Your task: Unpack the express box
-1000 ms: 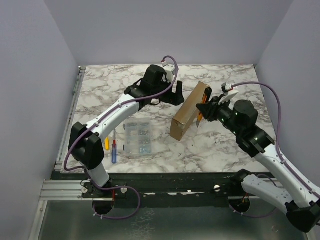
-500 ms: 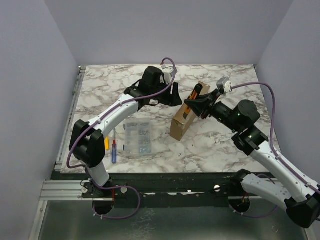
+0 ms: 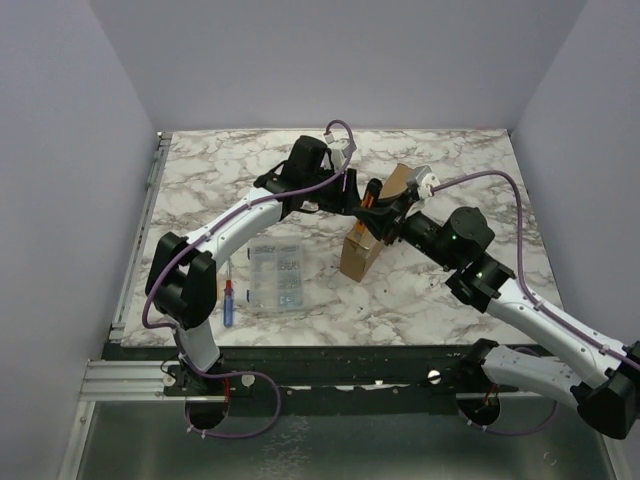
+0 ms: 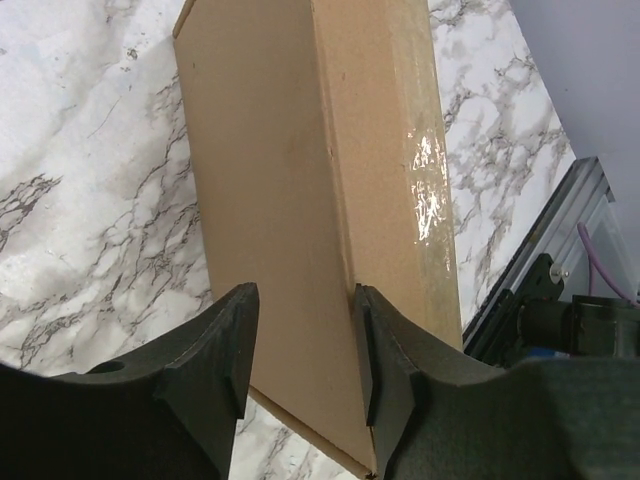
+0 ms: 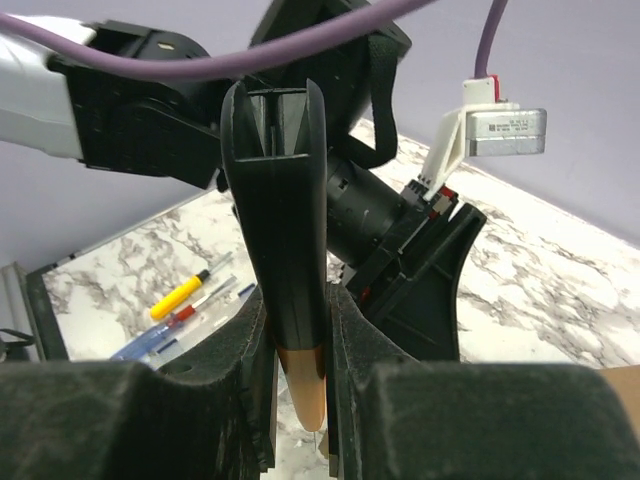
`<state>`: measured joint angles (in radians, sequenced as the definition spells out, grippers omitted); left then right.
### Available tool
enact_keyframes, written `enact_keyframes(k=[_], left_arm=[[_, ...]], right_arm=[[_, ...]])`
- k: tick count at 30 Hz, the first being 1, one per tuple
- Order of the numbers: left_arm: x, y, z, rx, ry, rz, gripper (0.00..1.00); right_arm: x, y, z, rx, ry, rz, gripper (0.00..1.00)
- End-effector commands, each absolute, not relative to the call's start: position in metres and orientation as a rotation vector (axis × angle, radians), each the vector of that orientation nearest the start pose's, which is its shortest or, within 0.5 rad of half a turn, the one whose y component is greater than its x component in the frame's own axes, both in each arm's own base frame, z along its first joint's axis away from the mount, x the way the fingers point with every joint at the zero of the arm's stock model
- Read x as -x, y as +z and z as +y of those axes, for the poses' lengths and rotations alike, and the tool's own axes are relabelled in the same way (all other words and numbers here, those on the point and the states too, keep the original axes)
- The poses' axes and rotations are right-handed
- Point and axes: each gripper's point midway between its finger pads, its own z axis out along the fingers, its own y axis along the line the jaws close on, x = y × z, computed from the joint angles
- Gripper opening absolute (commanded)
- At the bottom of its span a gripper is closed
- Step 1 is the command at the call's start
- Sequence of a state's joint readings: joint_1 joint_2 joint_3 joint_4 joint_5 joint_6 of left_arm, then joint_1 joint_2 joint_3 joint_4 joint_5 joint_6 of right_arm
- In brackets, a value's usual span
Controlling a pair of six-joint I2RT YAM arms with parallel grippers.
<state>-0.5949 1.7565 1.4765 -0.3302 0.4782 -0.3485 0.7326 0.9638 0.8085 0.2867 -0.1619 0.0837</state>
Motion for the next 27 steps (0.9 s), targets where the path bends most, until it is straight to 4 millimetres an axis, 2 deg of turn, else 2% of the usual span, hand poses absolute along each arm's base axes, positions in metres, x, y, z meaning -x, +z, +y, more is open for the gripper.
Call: enact_keyframes(k=[1, 2, 7, 9, 17, 27], left_arm=[[-0.343, 0.19, -0.35, -0.578, -1.061, 2.26, 0.47], [-0.342, 0.191, -0.351, -0.58, -1.063, 2.257, 0.48], [-0.339, 0.206, -0.35, -0.602, -1.076, 2.214, 0.67], [-0.339, 0.212, -0.348, -0.605, -1.07, 2.198, 0.7], [-0.34, 0.202, -0.349, -0.594, -1.068, 2.224, 0.55], [-0.343, 0.193, -0.348, -0.58, -1.041, 2.251, 0.47]], right_arm=[[-0.263, 0.343, 0.275, 0.616, 0.714, 1.358, 0.01], [-0.264, 0.342, 0.276, 0.619, 0.707, 1.362, 0.01], [-0.265, 0.335, 0.282, 0.635, 0.695, 1.385, 0.01], [-0.264, 0.333, 0.284, 0.64, 0.698, 1.389, 0.01], [-0.263, 0.327, 0.286, 0.687, 0.631, 1.369, 0.01], [-0.26, 0.319, 0.292, 0.73, 0.634, 1.335, 0.01]])
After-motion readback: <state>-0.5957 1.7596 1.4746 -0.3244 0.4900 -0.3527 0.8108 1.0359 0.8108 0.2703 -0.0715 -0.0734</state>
